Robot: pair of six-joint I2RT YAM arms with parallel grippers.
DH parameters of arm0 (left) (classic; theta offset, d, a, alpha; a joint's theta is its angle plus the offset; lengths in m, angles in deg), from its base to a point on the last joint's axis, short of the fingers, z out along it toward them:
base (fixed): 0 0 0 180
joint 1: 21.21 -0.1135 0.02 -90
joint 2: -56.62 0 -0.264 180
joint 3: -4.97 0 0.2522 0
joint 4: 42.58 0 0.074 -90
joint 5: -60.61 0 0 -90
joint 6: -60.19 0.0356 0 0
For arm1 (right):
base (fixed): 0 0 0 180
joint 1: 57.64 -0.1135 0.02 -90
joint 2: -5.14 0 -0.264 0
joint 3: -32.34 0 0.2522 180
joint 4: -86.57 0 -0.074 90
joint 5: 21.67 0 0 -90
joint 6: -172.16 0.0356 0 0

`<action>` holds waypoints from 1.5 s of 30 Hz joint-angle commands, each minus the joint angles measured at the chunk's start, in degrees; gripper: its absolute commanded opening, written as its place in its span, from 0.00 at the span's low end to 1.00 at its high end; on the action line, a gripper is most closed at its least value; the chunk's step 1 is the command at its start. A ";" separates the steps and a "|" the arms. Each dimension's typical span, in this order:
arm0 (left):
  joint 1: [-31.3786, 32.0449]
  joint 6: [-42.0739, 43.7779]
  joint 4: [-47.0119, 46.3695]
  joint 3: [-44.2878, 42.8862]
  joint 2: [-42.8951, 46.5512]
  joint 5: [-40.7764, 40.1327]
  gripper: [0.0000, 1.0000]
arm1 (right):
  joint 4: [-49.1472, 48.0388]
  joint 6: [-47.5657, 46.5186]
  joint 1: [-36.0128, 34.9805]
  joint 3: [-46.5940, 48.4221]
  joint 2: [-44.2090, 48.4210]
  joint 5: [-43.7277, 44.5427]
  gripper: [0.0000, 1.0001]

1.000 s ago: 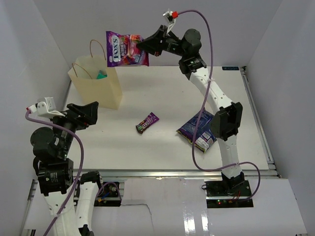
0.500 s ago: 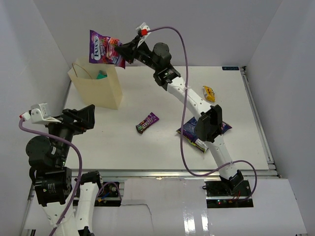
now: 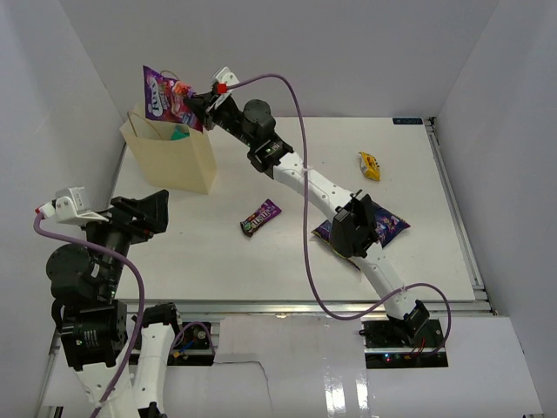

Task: Place the snacks into the paper bag

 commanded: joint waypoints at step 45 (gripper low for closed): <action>4.55 -9.86 -17.67 28.71 -14.53 24.76 0.98 | 62.05 -26.52 36.40 -67.45 49.84 1.30 0.90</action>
